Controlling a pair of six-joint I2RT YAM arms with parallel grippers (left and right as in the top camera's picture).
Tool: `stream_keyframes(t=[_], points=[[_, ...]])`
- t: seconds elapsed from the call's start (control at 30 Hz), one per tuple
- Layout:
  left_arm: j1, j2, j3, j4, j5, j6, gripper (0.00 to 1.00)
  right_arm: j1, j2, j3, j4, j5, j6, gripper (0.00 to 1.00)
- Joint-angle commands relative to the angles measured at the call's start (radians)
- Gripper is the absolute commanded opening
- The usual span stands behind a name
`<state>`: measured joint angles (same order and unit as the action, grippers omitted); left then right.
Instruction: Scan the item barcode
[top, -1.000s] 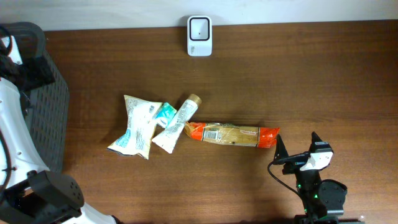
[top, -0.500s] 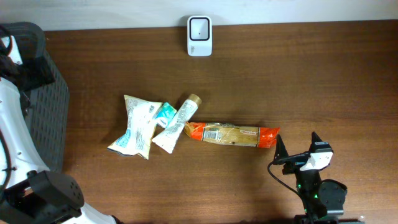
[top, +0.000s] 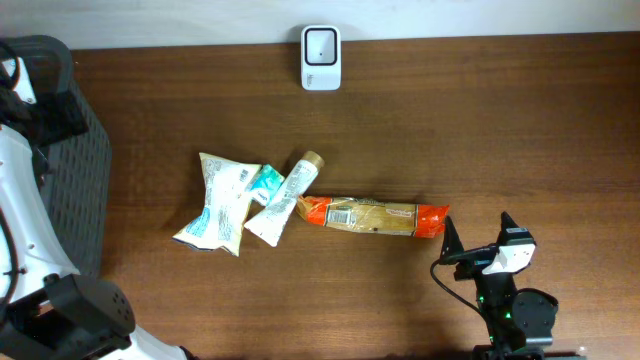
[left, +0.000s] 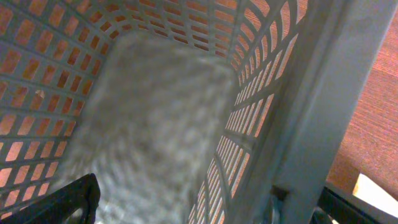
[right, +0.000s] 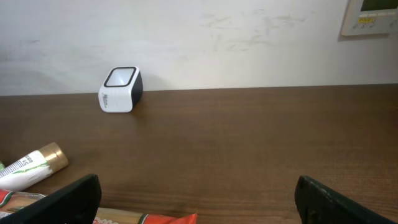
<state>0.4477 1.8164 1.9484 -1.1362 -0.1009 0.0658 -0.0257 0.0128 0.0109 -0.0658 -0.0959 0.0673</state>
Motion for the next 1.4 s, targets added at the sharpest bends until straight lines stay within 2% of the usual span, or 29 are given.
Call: stream_keyframes(t=[0.0,0.3,0.93,1.17,1.37], points=[[0.007,0.003,-0.004,-0.002,0.008,-0.009,0.99,-0.008,-0.006,-0.005,-0.005,-0.005,-0.004,0.99],[0.007,0.003,-0.004,-0.002,0.008,-0.009,0.99,-0.008,-0.006,-0.005,-0.003,0.000,-0.004,0.99],[0.007,0.003,-0.004,-0.002,0.008,-0.009,0.99,-0.008,-0.006,0.011,0.002,-0.149,-0.004,0.99],[0.007,0.003,-0.004,-0.002,0.008,-0.009,0.99,-0.008,0.029,0.158,-0.090,-0.185,-0.003,0.99],[0.007,0.003,-0.004,-0.002,0.008,-0.009,0.99,-0.008,0.264,0.363,-0.172,-0.257,-0.005,0.99]])
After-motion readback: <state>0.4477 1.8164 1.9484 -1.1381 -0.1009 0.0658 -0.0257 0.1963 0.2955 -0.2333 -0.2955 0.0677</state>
